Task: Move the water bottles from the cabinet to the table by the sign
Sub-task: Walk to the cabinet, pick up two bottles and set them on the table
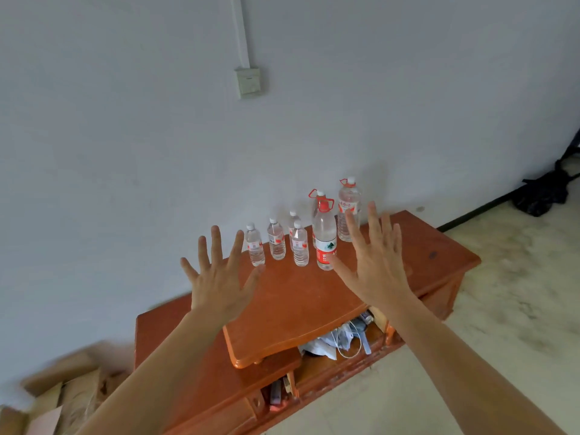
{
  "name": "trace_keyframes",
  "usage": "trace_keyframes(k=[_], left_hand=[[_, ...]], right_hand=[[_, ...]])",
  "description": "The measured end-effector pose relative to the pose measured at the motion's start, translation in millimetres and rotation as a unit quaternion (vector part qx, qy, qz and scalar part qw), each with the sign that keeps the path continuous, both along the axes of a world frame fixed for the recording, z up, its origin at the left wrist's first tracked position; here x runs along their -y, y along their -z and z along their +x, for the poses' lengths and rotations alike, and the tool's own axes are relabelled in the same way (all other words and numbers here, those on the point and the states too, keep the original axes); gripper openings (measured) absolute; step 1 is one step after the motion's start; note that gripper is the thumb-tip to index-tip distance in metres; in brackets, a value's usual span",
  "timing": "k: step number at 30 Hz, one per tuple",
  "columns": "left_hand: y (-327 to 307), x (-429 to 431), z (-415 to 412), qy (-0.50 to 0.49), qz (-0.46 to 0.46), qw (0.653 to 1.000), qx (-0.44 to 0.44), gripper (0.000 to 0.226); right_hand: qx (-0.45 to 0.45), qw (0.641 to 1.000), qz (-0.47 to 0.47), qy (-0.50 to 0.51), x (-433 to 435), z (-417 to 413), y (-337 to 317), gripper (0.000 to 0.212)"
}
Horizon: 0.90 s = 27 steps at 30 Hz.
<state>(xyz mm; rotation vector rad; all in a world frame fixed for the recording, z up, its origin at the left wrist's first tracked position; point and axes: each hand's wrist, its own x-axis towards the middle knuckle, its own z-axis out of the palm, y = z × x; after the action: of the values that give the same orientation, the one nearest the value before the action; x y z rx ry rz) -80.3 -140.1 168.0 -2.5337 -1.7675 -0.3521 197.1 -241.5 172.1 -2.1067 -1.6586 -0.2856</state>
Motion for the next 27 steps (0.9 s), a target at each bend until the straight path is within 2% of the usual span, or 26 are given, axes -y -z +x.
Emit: trace_keyframes(k=[7, 12, 15, 21, 27], left_hand=[[23, -123, 35, -0.047, -0.057, 0.997, -0.019, 0.095], [66, -203, 34, -0.045, -0.090, 0.994, -0.033, 0.097], [100, -264, 31, -0.040, -0.128, 0.990, -0.036, 0.094], [136, -333, 42, -0.033, -0.164, 0.986, -0.012, 0.097], [187, -386, 70, -0.045, -0.217, 0.975, 0.022, 0.116]], right_hand=[[-0.035, 0.992, -0.094, -0.077, -167, 40, 27, 0.098], [-0.054, 0.981, -0.151, -0.109, -255, 39, 61, 0.103], [-0.079, 0.979, -0.154, -0.106, -301, 38, 84, 0.110], [-0.102, 0.979, -0.152, -0.085, -350, 46, 116, 0.116], [-0.184, 0.959, -0.200, -0.084, -401, 60, 189, 0.120]])
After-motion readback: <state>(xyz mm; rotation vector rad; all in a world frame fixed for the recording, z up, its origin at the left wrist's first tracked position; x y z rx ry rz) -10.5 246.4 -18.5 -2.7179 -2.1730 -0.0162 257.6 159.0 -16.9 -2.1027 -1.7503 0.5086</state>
